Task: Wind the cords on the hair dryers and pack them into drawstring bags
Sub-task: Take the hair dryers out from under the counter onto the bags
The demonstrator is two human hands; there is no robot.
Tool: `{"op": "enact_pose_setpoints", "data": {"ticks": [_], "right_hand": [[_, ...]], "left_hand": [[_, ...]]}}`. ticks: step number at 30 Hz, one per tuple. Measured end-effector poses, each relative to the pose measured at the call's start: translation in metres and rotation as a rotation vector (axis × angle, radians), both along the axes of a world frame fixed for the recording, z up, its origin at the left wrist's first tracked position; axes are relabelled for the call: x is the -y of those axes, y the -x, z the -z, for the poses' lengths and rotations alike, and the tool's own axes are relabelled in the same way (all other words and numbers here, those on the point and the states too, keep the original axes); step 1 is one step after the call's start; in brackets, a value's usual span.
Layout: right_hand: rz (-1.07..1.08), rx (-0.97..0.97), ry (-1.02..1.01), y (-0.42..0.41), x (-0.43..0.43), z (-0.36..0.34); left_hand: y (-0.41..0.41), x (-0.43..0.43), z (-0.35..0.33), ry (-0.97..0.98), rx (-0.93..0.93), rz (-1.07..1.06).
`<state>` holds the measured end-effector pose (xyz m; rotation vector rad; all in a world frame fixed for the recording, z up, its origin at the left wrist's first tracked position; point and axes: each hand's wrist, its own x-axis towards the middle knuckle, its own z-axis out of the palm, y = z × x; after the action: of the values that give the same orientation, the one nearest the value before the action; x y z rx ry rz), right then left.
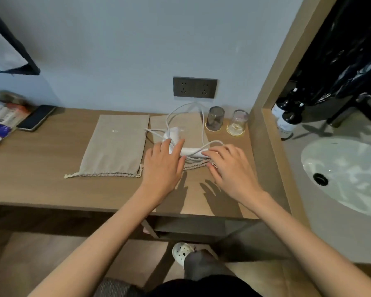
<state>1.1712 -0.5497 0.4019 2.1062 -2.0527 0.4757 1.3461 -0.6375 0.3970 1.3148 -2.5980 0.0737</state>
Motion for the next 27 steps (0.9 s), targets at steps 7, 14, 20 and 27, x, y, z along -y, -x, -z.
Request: {"op": "enact_pose_setpoints", "data": {"ticks": [7,14,20,27], "right_hand": [[0.192,-0.082,0.022,-0.002,-0.113,-0.032],[0.444,-0.12,0.062,0.033,-0.224,-0.05],[0.682,-0.121,0.056,0.074,-0.327,-0.051],[0.972,-0.118,0.044,0.149,-0.504,-0.052]], "left_hand": [[0.021,-0.075,-0.036,0.048,-0.077,0.231],[0.081,-0.158,-0.063,0.106,-0.111,0.474],[0.148,-0.245,-0.071,0.097,-0.1,0.67],[0.265,-0.404,-0.068,0.084,-0.125,0.9]]}}
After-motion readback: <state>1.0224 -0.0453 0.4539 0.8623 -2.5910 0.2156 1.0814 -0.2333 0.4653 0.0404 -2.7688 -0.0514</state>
